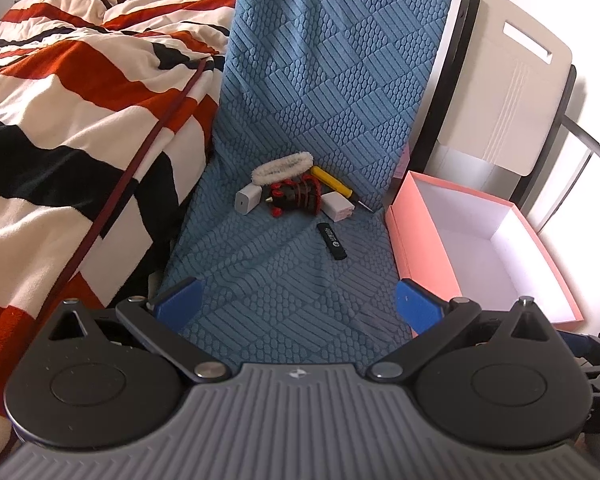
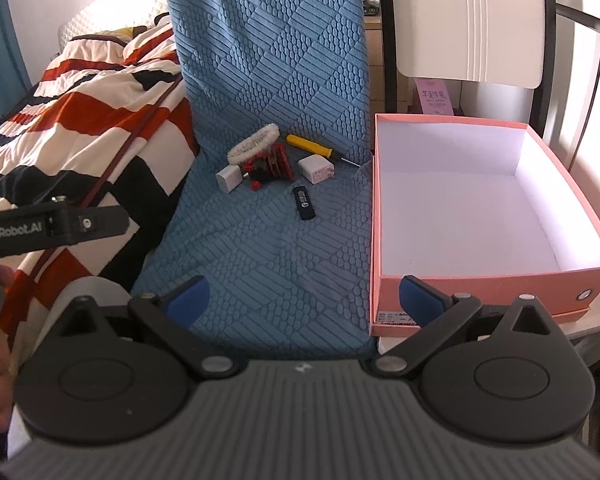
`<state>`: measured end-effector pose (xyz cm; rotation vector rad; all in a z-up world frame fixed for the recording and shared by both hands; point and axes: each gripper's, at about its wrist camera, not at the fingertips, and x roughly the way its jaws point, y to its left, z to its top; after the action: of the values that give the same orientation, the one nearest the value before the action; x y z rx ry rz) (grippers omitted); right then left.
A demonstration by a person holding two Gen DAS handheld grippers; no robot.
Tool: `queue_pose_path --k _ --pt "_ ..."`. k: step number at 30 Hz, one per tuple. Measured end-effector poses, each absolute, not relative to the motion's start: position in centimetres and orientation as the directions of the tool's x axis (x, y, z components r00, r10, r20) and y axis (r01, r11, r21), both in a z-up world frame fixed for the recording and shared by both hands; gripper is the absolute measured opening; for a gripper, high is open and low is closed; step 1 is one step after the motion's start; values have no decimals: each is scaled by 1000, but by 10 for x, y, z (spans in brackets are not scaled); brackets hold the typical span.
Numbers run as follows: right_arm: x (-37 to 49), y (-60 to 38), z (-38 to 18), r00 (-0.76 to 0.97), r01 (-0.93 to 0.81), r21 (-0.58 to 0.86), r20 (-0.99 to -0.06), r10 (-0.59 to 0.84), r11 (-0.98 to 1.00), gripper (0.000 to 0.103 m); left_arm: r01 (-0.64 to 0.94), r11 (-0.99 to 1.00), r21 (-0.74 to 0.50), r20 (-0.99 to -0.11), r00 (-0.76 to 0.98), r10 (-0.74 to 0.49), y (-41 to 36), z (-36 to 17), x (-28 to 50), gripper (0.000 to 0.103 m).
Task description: Organize rigid objects
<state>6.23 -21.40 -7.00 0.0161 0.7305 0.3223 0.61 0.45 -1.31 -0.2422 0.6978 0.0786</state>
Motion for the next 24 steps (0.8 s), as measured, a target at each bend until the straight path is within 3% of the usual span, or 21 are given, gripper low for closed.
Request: queue_pose_path --k 24 --pt "87 -216 -83 694 -261 164 -653 303 951 103 -129 978 -166 -648 762 -10 27 -26 45 103"
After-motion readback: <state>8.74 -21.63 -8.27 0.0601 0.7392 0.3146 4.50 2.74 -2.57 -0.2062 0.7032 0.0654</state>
